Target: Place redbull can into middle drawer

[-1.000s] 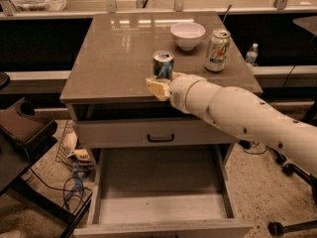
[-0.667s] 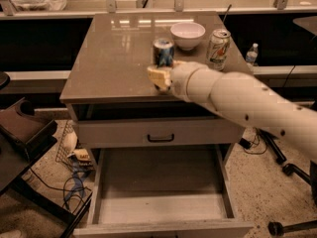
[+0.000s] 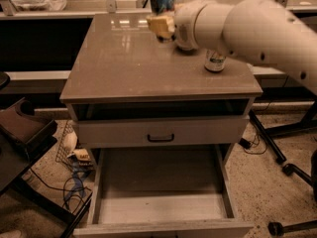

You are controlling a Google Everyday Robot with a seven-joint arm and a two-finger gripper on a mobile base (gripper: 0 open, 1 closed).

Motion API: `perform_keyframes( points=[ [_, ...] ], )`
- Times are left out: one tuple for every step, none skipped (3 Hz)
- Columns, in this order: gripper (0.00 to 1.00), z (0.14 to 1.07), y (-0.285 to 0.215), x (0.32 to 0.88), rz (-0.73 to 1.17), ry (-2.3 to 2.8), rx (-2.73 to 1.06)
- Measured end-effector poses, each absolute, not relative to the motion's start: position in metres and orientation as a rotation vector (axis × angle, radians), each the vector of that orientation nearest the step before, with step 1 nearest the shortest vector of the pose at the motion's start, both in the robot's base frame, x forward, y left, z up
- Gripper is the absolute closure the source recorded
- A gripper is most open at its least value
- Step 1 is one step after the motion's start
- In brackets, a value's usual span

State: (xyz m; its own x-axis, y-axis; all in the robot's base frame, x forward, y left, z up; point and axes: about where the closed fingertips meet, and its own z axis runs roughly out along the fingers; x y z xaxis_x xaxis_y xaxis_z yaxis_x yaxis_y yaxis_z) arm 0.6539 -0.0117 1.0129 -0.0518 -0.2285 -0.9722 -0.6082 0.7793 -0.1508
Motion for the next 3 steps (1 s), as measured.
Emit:
perform_keyframes(
  points=[
    [1.0, 1.01, -0.015, 0.648, 0.403, 1.648, -0.733],
    [1.0, 0.991, 0.004, 0.565, 0.61, 1.646, -0.866],
    [1.0, 0.972, -0.003, 0.498, 0.741, 1.655, -0.926]
  ],
)
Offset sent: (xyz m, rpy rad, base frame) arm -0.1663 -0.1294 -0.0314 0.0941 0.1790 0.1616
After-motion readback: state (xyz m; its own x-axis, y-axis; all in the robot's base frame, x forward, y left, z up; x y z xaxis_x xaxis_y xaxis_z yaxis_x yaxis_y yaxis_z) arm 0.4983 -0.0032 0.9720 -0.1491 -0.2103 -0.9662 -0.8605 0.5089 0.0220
